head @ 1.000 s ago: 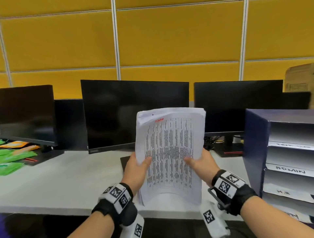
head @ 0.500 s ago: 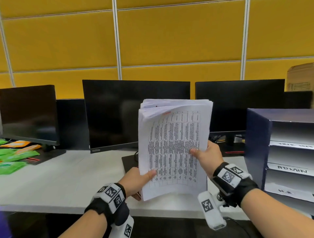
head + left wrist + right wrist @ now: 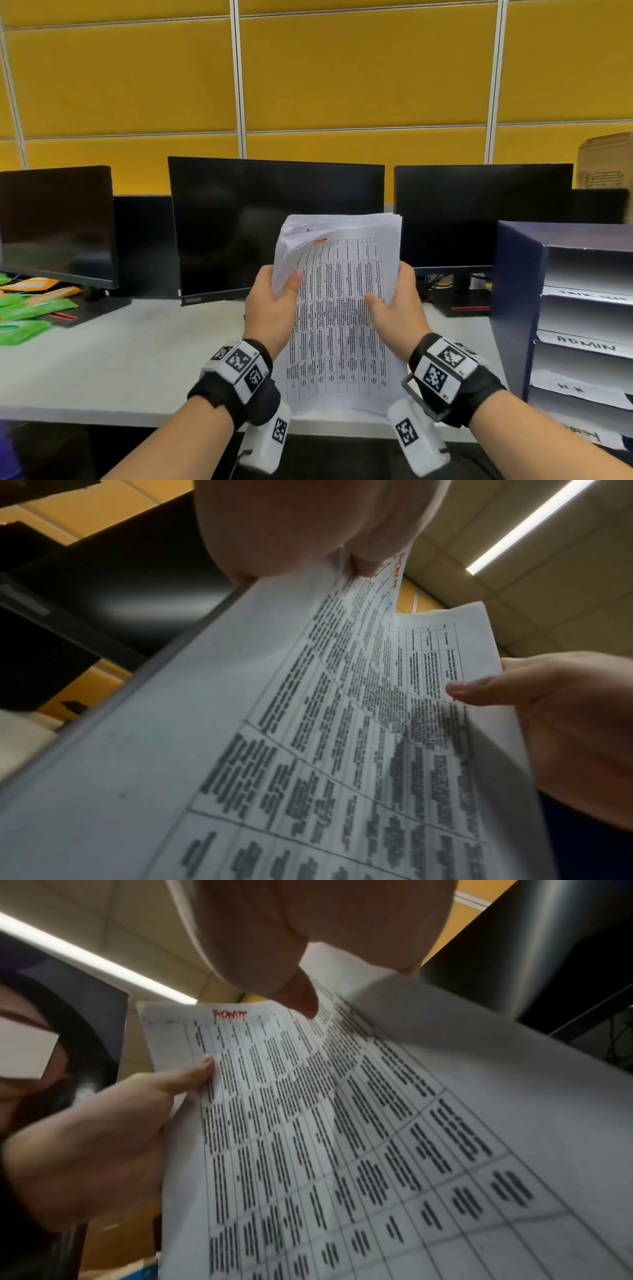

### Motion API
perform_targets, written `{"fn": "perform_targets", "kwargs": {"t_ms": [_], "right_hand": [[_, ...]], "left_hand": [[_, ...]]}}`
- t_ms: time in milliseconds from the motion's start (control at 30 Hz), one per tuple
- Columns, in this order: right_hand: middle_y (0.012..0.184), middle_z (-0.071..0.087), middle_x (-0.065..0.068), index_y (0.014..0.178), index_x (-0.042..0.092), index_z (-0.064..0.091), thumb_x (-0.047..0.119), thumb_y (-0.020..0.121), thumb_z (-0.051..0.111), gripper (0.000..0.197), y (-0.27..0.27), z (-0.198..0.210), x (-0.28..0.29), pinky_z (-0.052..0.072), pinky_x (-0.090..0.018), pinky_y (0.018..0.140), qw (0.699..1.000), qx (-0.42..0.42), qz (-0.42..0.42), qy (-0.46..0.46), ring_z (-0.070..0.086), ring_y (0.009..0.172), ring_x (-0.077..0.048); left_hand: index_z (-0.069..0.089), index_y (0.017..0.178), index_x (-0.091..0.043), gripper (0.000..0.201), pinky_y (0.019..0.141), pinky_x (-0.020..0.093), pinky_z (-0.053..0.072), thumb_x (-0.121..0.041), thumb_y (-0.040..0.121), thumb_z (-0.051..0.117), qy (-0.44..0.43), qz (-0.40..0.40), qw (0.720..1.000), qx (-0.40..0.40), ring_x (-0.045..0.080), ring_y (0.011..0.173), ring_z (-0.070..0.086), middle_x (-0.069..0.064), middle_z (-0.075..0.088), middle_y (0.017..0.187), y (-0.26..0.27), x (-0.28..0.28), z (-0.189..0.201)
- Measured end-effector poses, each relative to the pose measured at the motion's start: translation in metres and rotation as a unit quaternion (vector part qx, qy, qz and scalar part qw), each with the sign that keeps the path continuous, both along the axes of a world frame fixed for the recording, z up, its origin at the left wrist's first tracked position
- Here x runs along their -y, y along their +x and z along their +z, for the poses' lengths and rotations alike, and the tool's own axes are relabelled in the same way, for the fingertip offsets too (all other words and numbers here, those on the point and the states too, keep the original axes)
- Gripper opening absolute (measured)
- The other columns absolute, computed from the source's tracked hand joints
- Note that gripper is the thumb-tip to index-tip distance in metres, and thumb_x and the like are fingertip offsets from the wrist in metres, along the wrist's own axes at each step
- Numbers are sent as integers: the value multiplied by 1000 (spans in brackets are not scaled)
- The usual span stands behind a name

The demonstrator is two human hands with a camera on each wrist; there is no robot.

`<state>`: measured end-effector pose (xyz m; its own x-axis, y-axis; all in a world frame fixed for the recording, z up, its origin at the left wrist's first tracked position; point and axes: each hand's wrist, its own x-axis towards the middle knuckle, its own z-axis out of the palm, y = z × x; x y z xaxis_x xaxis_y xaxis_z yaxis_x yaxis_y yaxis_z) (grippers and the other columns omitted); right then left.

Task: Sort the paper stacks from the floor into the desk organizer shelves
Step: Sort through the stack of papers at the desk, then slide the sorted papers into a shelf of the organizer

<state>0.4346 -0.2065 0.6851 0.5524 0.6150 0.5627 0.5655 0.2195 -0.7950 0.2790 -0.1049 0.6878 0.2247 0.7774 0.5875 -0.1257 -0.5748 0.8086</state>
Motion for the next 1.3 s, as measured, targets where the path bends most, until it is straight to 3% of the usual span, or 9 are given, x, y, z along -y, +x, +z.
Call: {"fn": "perform_targets", "kwargs": {"t_ms": [167,333,433,500,633,867,967,1167,1300], "right_hand": [[125,47,1,133,18,26,-8,88,44,55,-12,-14,5,45,-32,102,997,60,-35,15,49,116,-13],[121,50,2,131,18,31,-15,83,41,60,-15,-7,8,46,-25,98,997,43,-41,47,52,111,-10],[122,50,-1,129,19,30,-13,83,38,57,-9,-18,4,45,-31,101,999,12,-30,16,52,111,-15],[123,49,-1,121,20,30,-12,83,37,51,-2,-29,3,45,-35,102,1000,-8,-23,-6,52,112,-17],[121,48,1,128,14,24,-18,84,38,56,8,-43,8,44,-22,93,996,-2,-22,-87,53,105,-13],[111,57,-11,127,11,29,-13,88,38,46,8,-38,29,52,-30,83,989,2,-53,-136,57,93,-17],[114,56,-24,121,10,31,-12,87,39,41,9,-23,56,53,-44,81,986,24,-85,-139,58,86,-25],[113,55,-14,122,13,32,-12,87,42,44,21,16,157,54,-45,85,979,45,-151,-127,59,99,-29],[111,52,-6,126,13,31,-3,91,47,42,35,21,234,51,-32,75,975,21,-179,-133,55,98,-21]], "left_hand": [[54,104,-18,20,62,23,48,-35,94,58,-30,22,999,33,14,85,63,1,65,97,1,7,-2],[50,109,-18,19,62,20,42,-32,96,54,-15,38,998,49,7,84,58,-5,60,94,10,19,1],[48,113,-16,18,61,18,40,-26,98,54,-49,24,998,28,5,81,56,-4,58,95,18,19,-9],[48,112,-19,17,68,24,45,-23,97,55,-78,12,997,14,10,84,58,-5,59,96,20,15,-13],[53,114,-21,22,84,33,46,-20,94,61,-108,5,994,-1,18,95,60,-3,62,103,19,-1,-14],[56,127,-16,35,85,33,48,-12,93,62,-117,2,993,-26,19,100,62,0,65,111,15,6,-17],[56,127,-16,36,84,33,49,-10,93,62,-105,-16,994,-13,19,101,62,-1,65,110,18,26,-3],[58,121,-15,31,87,38,52,-8,91,63,-109,-100,989,24,22,99,64,1,66,106,50,103,20],[57,122,-15,32,88,37,52,-7,92,62,-110,-164,980,22,19,100,64,1,66,111,82,163,15]]}}
